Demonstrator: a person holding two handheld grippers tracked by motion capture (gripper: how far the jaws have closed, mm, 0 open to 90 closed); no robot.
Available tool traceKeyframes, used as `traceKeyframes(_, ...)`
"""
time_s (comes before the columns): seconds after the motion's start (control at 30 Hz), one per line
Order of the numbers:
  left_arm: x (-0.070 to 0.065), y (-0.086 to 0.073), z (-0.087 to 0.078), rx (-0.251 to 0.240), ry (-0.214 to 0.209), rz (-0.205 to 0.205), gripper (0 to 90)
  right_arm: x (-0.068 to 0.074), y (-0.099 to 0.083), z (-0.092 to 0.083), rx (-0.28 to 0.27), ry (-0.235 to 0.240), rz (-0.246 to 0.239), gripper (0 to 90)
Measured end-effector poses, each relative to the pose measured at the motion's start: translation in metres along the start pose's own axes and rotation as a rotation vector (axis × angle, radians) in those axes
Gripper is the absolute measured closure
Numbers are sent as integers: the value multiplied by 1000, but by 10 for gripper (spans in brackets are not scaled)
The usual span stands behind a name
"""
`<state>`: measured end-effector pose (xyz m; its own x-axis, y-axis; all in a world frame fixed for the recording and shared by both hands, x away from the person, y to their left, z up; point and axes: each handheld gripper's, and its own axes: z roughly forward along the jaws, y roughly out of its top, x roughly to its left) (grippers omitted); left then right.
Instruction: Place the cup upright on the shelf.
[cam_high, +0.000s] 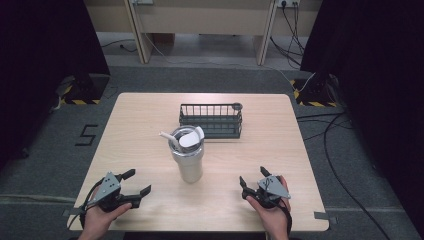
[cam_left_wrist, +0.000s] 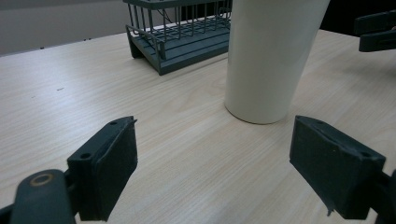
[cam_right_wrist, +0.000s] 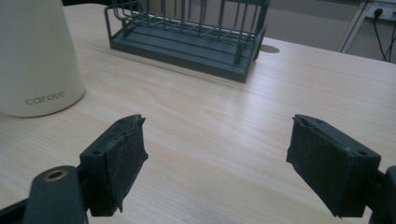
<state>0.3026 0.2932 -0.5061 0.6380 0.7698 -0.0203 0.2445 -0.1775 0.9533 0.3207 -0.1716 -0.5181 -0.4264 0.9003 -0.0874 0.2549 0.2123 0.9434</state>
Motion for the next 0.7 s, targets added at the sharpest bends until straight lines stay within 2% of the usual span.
traceKeyframes(0.07, 0, 0, 0, -1, 2, 2, 145, 4, 2, -1, -9, 26, 17, 190)
traceKeyframes(0.3, 1, -1, -2, -2, 7, 2, 145, 17, 18, -3, -68, 83, 22, 183)
traceKeyframes(0.7, 2, -1, -1, 0, 14, 0, 146, 36, 31, 9, -77, 163, -5, 187)
